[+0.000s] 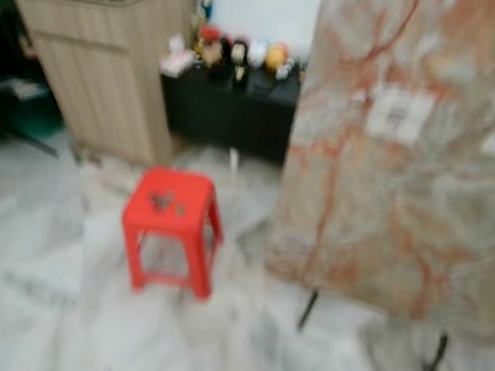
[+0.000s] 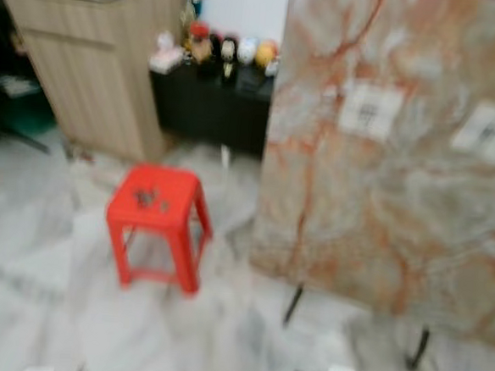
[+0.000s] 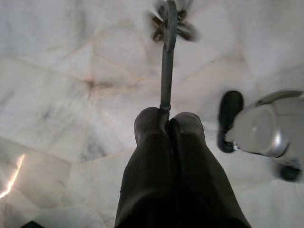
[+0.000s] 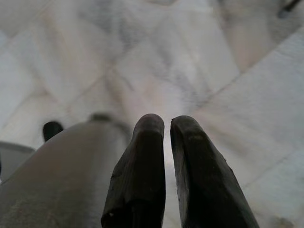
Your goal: Hang keys on a hook
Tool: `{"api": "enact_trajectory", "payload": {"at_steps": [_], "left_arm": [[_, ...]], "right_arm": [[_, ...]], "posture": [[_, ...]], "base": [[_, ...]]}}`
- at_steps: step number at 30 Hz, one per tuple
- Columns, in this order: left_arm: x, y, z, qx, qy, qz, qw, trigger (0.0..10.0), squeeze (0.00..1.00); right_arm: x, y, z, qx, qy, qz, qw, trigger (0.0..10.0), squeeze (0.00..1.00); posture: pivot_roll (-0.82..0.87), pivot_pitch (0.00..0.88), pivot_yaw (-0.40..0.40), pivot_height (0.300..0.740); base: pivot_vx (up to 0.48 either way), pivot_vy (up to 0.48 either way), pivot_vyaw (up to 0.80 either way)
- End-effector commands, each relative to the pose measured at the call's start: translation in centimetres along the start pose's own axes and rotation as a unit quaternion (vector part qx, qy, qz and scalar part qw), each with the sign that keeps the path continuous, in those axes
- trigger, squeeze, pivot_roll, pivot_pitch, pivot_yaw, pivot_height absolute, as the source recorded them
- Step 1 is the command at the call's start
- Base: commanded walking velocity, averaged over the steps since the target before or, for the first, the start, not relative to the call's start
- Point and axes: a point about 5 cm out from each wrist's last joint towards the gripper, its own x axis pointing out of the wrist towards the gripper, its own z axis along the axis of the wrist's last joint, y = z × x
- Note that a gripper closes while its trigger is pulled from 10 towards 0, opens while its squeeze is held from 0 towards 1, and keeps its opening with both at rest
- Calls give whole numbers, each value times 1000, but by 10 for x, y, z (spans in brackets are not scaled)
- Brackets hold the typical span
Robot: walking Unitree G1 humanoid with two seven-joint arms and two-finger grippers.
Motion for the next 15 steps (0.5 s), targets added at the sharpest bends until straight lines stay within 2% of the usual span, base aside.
{"api": "enact_trajectory", "payload": {"at_steps": [1, 4, 7, 10, 11, 15], "left_arm": [[1, -3, 9, -3, -13, -3, 1000, 10000, 0], [2, -12, 5, -3, -12, -9, 1000, 10000, 0], [0, -13, -2, -6, -7, -9, 1000, 10000, 0], [-2, -2, -9, -9, -4, -2, 1000, 10000, 0], [-4, 7, -13, -13, -4, 5, 1000, 10000, 0], [-6, 16, -15, -16, -9, 11, 1000, 10000, 0]], "right_arm": [[-1, -12, 3, 16, -3, -14, 1000, 10000, 0], [-2, -18, 6, 17, -6, -18, 1000, 10000, 0], [-2, -22, 7, 16, -7, -20, 1000, 10000, 0], [-2, -25, 7, 16, -7, -22, 1000, 10000, 0], [-3, -25, 8, 14, -7, -21, 1000, 10000, 0], [-3, -27, 9, 14, -9, -21, 1000, 10000, 0]], "posture": [[-26, 0, -2, 740], [-18, 0, -9, 740], [-9, 0, -15, 740], [-6, 0, -19, 740], [-3, 0, -23, 740], [-3, 0, -29, 740]], "base": [[0, -465, 0], [0, -464, 0], [0, -465, 0], [0, -465, 0], [0, -465, 0], [0, -465, 0]]}}
